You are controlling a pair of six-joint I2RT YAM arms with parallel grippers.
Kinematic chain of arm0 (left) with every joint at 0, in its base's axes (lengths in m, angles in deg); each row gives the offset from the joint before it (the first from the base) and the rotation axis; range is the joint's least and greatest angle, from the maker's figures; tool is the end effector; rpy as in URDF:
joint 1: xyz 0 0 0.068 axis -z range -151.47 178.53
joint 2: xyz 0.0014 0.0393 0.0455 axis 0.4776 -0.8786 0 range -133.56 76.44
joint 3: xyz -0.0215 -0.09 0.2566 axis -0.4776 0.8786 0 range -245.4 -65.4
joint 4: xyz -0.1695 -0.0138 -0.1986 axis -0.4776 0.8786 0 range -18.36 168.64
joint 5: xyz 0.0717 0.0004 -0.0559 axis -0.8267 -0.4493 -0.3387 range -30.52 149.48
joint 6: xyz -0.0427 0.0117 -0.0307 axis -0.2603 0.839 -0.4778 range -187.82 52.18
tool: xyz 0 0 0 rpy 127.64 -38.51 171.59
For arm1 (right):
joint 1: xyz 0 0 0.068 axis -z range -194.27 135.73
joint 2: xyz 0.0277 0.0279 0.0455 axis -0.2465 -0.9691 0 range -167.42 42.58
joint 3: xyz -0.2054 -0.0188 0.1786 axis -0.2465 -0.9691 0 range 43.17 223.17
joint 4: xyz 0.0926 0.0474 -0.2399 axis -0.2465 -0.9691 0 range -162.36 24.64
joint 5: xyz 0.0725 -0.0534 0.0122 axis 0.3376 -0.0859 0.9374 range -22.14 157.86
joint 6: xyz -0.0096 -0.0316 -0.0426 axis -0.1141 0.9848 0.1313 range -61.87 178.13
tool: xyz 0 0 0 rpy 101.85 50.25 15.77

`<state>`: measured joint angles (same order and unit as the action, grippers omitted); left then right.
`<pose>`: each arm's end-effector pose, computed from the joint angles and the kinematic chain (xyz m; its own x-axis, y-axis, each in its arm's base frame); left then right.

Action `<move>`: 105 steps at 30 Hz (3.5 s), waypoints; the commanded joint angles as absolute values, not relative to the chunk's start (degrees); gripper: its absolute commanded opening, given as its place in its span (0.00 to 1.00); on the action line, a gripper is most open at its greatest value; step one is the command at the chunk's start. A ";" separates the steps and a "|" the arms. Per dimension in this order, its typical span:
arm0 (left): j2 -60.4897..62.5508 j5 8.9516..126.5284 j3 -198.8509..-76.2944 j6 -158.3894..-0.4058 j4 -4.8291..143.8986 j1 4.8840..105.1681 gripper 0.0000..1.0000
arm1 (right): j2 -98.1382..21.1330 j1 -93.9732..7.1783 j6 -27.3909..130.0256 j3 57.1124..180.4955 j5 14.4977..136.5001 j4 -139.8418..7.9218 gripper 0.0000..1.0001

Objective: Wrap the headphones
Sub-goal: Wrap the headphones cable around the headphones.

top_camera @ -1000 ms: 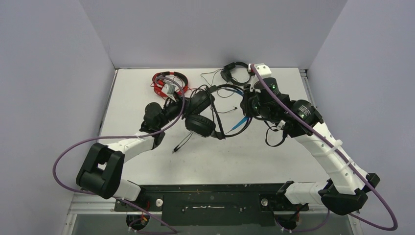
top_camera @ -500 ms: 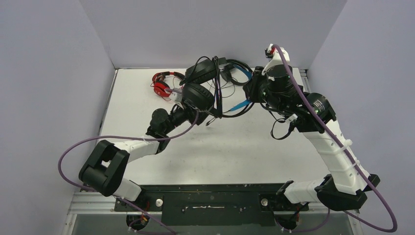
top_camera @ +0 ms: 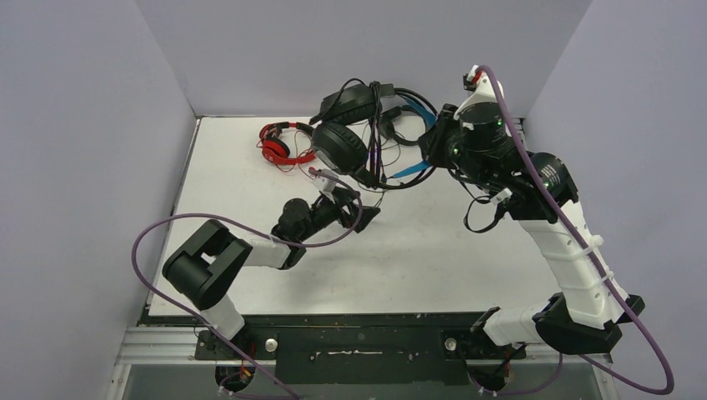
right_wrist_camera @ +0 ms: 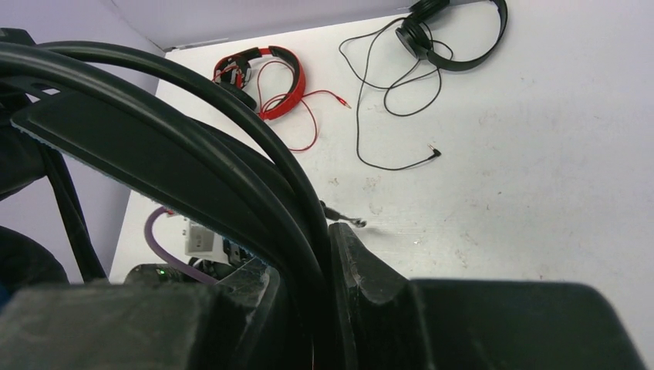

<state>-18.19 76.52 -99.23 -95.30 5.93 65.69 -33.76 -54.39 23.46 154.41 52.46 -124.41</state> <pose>0.2494 -0.2022 0.2014 -0.3134 -0.3160 -0.8955 0.7503 0.4956 -0.4375 0.1767 0.1364 0.5152 -0.5053 0.2916 -0.8122 -0.1805 0.8847 0.4299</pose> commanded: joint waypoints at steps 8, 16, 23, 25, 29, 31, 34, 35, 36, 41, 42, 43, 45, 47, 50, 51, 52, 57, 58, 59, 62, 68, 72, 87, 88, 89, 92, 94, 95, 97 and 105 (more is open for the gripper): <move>-26.66 75.28 -108.35 -89.74 3.79 68.63 0.59 | -33.66 -52.97 18.35 159.70 51.79 -122.06 0.00; -28.62 74.47 -102.81 -93.28 -1.22 68.97 0.00 | -34.37 -50.82 16.63 160.48 49.54 -123.69 0.00; -27.17 74.12 -99.50 -94.33 -1.31 70.06 0.00 | -35.58 -48.38 15.20 161.28 45.95 -125.87 0.00; -26.11 73.78 -98.30 -94.53 -1.07 70.52 0.00 | -36.01 -47.55 14.44 161.42 44.43 -126.74 0.00; -23.39 73.28 -96.20 -94.73 0.45 71.88 0.00 | -37.01 -46.09 10.65 161.07 40.79 -128.70 0.00; -21.84 73.23 -95.68 -94.82 2.41 73.07 0.01 | -37.02 -45.56 9.34 159.89 39.75 -128.28 0.00; -19.14 71.81 -94.94 -94.95 5.29 75.03 0.02 | -36.26 -44.92 8.07 156.94 39.65 -126.11 0.00; -18.23 71.32 -94.63 -94.85 5.86 75.82 0.02 | -35.84 -44.82 7.88 155.96 39.54 -125.35 0.00; -17.42 70.90 -94.45 -94.74 6.69 76.41 0.01 | -35.60 -44.73 7.29 155.19 39.24 -125.08 0.00; -13.20 70.15 -95.72 -93.54 14.05 78.56 0.06 | -35.30 -44.01 6.72 153.21 37.74 -123.93 0.00; -12.45 69.70 -95.86 -93.13 15.42 78.99 0.09 | -35.23 -43.86 6.72 153.01 37.43 -123.83 0.00; -11.79 69.52 -95.91 -92.82 16.25 79.33 0.11 | -35.16 -43.64 6.76 152.69 37.23 -123.66 0.00; -10.72 69.41 -95.88 -92.78 17.09 79.69 0.16 | -34.84 -43.33 7.00 152.05 37.10 -123.25 0.00; -10.08 69.71 -95.86 -92.86 17.42 79.93 0.14 | -34.47 -42.94 7.24 151.56 37.05 -123.04 0.00; -9.91 70.72 -96.41 -93.49 18.85 80.03 0.00 | -34.02 -42.63 7.38 150.88 36.13 -123.15 0.00; -9.88 70.85 -96.77 -93.78 19.83 80.03 0.00 | -33.90 -42.51 7.30 150.64 35.62 -123.30 0.00; -9.75 71.15 -97.12 -93.78 20.50 80.11 0.03 | -33.79 -42.30 7.42 150.39 35.22 -123.17 0.00; -8.25 70.29 -96.32 -93.83 21.38 81.03 0.10 | -33.20 -41.48 7.84 149.08 33.53 -122.82 0.00; -7.77 69.98 -96.26 -93.77 21.70 81.14 0.10 | -33.11 -41.37 7.98 148.86 33.39 -122.77 0.00; -7.50 69.83 -96.38 -93.92 22.27 81.24 0.10 | -33.02 -41.26 8.06 148.57 33.34 -122.62 0.00; -6.90 69.96 -97.33 -93.87 24.95 81.34 0.10 | -32.92 -40.93 8.31 147.95 33.16 -122.49 0.00; -5.27 68.90 -98.80 -92.88 27.54 83.31 0.15 | -32.82 -40.41 8.06 145.59 31.29 -121.92 0.00; -3.50 65.78 -103.35 -89.38 37.83 85.87 0.00 | -33.19 -40.09 7.65 142.85 27.85 -121.83 0.00; 1.27 47.74 -118.13 -75.68 70.76 93.12 0.00 | -36.48 -38.71 10.81 125.49 27.00 -119.20 0.00; 1.02 47.04 -119.44 -74.59 73.30 93.13 0.00 | -36.85 -38.93 11.00 124.22 27.52 -119.02 0.00; 0.76 46.28 -120.41 -73.44 74.94 93.13 0.00 | -37.07 -39.15 11.70 123.08 28.18 -118.47 0.00; 0.01 43.59 -122.28 -70.11 76.83 93.13 0.01 | -38.02 -40.57 12.72 119.92 30.09 -117.72 0.00; -0.55 41.89 -123.17 -68.22 77.25 93.13 0.06 | -38.36 -42.30 13.12 118.35 31.01 -117.33 0.00; -0.86 40.78 -123.70 -66.07 77.47 93.13 0.09 | -38.32 -43.31 13.60 117.53 31.25 -116.98 0.00; -1.50 38.95 -124.95 -64.20 78.14 93.13 0.13 | -38.34 -45.18 13.60 116.15 31.98 -116.74 0.00; -2.45 34.99 -127.58 -59.17 78.72 93.08 0.15 | -34.60 -47.99 18.86 109.49 41.30 -110.45 0.00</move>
